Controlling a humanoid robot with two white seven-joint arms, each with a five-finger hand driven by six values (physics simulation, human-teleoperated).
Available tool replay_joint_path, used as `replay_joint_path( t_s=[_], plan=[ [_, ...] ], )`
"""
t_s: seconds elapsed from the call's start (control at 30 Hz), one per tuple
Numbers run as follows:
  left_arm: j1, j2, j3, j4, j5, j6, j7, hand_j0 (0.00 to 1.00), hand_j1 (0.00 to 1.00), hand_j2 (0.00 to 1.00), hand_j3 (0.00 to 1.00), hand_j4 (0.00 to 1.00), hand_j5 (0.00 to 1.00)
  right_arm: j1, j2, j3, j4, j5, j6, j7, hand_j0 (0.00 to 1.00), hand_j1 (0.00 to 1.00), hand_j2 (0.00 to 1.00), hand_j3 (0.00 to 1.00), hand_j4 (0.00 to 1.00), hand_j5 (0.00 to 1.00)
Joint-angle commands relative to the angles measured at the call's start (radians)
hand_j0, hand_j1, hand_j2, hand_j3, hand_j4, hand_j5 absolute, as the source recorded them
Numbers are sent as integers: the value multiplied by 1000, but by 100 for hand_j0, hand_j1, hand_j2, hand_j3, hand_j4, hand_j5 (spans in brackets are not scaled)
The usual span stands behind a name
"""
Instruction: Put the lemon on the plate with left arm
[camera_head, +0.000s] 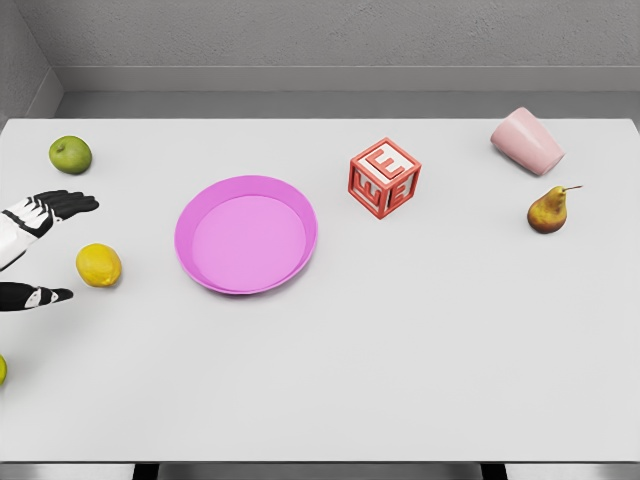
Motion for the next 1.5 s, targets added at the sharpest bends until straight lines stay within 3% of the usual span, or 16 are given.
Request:
replay_joint_path(
  t_s=[0.0, 0.07, 0.17, 0.23, 0.33, 0.53, 0.7, 0.73, 0.8, 0.83, 1.03, 1.17, 1.23, 1.37, 1.4, 1.47],
  plan=[
    [0, 1, 0, 0, 7, 1, 0, 100, 100, 100, 100, 100, 100, 2, 0, -9, 0, 0, -2, 0, 100, 100, 100, 100, 100, 100],
    [0, 1, 0, 0, 4, 1, -1, 100, 100, 100, 100, 100, 100, 2, 0, 2, 1, 0, 2, 0, 100, 100, 100, 100, 100, 100],
    [-49, 4, 4, 3, 1, 1, -128, 100, 100, 100, 100, 100, 100, 2, 0, 4, 1, 0, 2, 0, 100, 100, 100, 100, 100, 100],
    [-48, 10, 10, 4, -17, 1, -130, 100, 100, 100, 100, 100, 100, 2, 0, 2, 1, 0, 2, 0, 100, 100, 100, 100, 100, 100],
    [-87, 7, 15, 26, -123, 1, -130, 100, 100, 100, 100, 100, 100, 2, 0, 4, 0, 0, 2, 0, 100, 100, 100, 100, 100, 100],
    [-110, 25, 0, 29, -198, 1, -129, 100, 100, 100, 100, 100, 100, 2, 0, 4, 0, 0, 2, 0, 100, 100, 100, 100, 100, 100],
    [-178, 94, -140, 30, -237, 1, -128, 100, 100, 100, 100, 100, 100, 2, 0, 4, 1, 0, 2, 0, 100, 100, 100, 100, 100, 100],
    [-222, 91, -183, 38, -261, 1, -128, 100, 100, 100, 100, 100, 100, 2, 0, 4, 1, 0, 2, 0, 100, 100, 100, 100, 100, 100],
    [-366, 50, -344, 104, -291, 1, -128, 100, 100, 100, 100, 100, 100, 2, 0, 4, 0, 0, 2, 0, 100, 100, 100, 100, 100, 100],
    [-380, 50, -370, 109, -292, 1, -128, 100, 100, 100, 100, 100, 100, 2, 0, 4, 0, 0, 2, 0, 100, 100, 100, 100, 100, 100],
    [-379, 76, -371, 110, -297, 1, -128, 100, 100, 100, 100, 100, 100, 2, 0, 4, 1, 0, 0, 0, 100, 100, 100, 100, 100, 100],
    [-370, 153, -370, 115, -295, 1, -127, 100, 100, 100, 100, 100, 100, 2, 0, 4, 1, 0, 2, 0, 100, 100, 100, 100, 100, 100],
    [-379, 150, -371, 150, -300, 1, -128, 100, 100, 100, 100, 100, 100, 2, 0, 4, 1, 0, 2, 0, 100, 100, 100, 100, 100, 100],
    [-396, 84, -381, 170, -407, 1, -130, 100, 100, 100, 100, 100, 100, 2, 0, 4, 0, 0, 2, 0, 100, 100, 100, 100, 100, 100],
    [-402, 76, -428, 168, -439, 1, -128, 100, 100, 100, 100, 100, 100, 2, 0, 4, 0, 0, 2, 0, 100, 100, 100, 100, 100, 100],
    [-411, 76, -436, 168, -441, 1, -128, 100, 100, 100, 100, 100, 100, 2, 0, 4, 0, 0, 2, 0, 100, 100, 100, 100, 100, 100]
  ],
)
